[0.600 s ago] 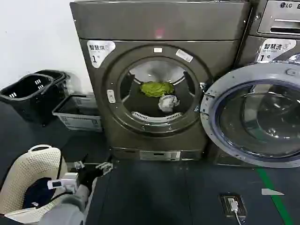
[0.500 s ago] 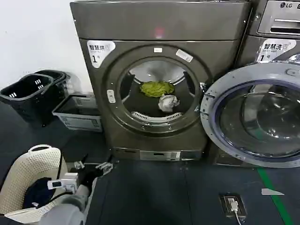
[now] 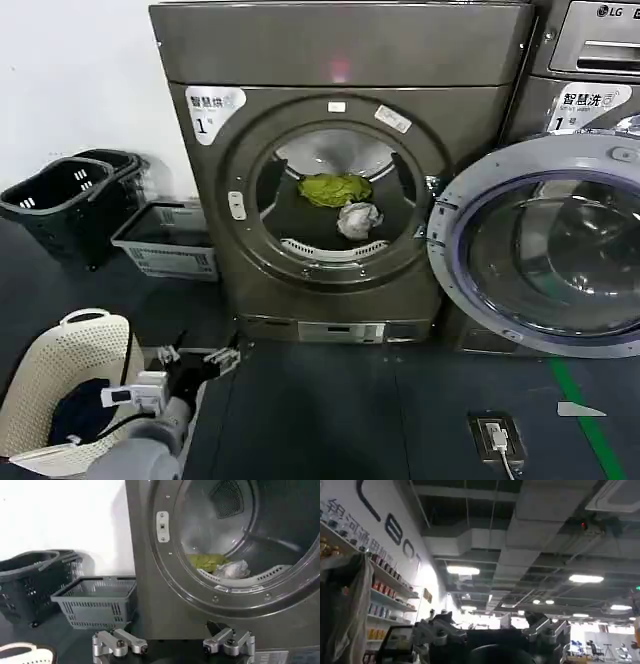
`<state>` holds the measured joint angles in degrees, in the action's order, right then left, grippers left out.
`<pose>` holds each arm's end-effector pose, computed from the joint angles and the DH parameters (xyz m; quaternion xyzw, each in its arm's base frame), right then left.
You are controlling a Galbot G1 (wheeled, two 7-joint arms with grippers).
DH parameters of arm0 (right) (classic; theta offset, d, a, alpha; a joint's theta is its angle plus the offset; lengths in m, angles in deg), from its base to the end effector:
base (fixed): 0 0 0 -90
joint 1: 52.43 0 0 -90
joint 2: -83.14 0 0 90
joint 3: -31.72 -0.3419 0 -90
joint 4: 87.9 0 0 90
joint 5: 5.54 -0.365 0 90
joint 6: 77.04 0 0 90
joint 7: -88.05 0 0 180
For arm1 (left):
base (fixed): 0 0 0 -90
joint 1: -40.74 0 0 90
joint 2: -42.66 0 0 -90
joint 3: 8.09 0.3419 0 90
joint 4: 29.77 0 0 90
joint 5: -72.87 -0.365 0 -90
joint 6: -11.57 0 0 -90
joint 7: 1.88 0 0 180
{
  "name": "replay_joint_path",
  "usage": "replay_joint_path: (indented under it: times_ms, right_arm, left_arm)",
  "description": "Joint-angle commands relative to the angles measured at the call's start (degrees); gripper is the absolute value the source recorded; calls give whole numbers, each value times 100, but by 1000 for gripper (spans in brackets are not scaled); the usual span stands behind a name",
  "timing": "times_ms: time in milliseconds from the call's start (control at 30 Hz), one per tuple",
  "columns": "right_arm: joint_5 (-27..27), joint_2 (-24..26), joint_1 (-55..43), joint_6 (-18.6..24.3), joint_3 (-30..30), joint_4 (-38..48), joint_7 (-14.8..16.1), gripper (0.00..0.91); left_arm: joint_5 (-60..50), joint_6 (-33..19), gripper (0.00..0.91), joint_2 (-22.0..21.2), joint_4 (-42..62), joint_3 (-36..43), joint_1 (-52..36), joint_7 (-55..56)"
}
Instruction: Grasp the clothes from the dryer.
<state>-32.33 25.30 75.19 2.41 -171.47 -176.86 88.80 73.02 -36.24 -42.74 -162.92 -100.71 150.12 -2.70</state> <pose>-0.1849 -0.4695 -0.0045 0.7003 0.6728 -0.1893 0.1452 0.2207 0.0195 -0.1741 0.0076 -0.9863 -0.0413 0.1593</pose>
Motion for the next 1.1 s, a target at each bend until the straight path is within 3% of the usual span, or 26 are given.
replay_joint_path:
  times_ms: [33, 1100]
  right_arm:
    - [-36, 12, -12, 64, 23, 28, -50, 907]
    - [-81, -98, -24, 128, 3, 55, -59, 907]
  left_arm:
    - [-33, 281, 907, -5, -14, 5, 10, 1]
    - [-317, 281, 907, -7, 11, 259, 3, 60]
